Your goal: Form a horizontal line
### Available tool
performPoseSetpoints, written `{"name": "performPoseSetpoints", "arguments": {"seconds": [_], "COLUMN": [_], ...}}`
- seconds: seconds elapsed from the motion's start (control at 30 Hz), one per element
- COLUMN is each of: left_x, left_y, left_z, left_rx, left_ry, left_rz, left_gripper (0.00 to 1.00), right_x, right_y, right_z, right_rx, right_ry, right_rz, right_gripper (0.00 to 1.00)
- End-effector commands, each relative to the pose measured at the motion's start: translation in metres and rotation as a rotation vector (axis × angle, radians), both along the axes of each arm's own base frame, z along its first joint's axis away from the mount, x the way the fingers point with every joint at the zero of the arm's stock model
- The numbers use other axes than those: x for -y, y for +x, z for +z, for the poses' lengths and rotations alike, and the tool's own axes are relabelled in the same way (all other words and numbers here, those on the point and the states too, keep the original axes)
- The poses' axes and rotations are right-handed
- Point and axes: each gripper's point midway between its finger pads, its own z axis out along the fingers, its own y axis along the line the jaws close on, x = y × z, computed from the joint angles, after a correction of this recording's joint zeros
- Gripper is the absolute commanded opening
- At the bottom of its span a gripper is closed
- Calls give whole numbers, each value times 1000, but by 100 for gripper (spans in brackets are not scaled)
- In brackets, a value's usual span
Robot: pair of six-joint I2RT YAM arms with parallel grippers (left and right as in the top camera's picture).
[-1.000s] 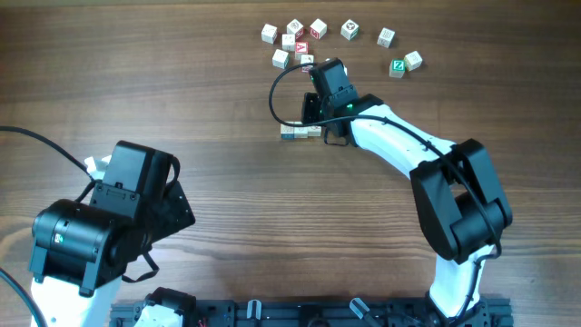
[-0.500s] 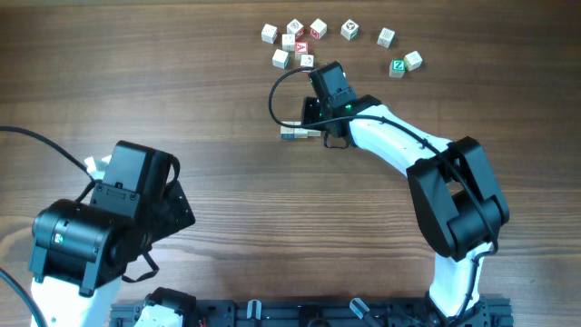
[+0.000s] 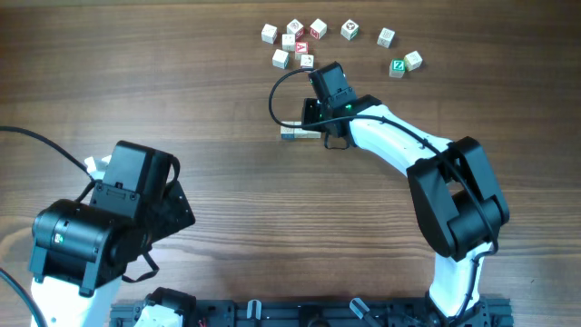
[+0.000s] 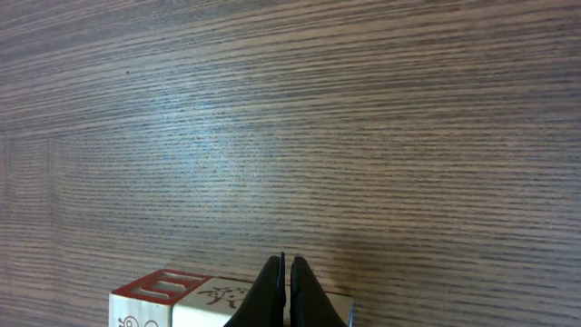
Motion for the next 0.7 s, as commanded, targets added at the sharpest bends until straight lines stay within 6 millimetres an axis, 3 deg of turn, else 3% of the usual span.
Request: {"name": "performPoseSetpoints", "arguments": {"seconds": [0.0, 0.17, 0.4, 0.53, 0.67], "left_x": [-3, -3, -3, -3, -3], "left_y": [0, 0, 1, 0, 0], "left_z": [0, 0, 0, 0, 0], "left_rx": [2, 2, 3, 2, 2], "left_ry": [11, 11, 11, 12, 11], "left_rz": [25, 25, 24, 24, 25], "left_gripper": [100, 100, 100, 100, 100], "right_x": [-5, 4, 38, 40, 31], "right_y": [7, 18, 20, 2, -3], "right_z": [7, 14, 31, 21, 19], "right_rx": [27, 76, 95, -2, -32], "right_ry": [11, -37, -164, -157, -113], "right_rz": [8, -37, -183, -199, -165], "right_gripper": [5, 5, 5, 5, 5]}}
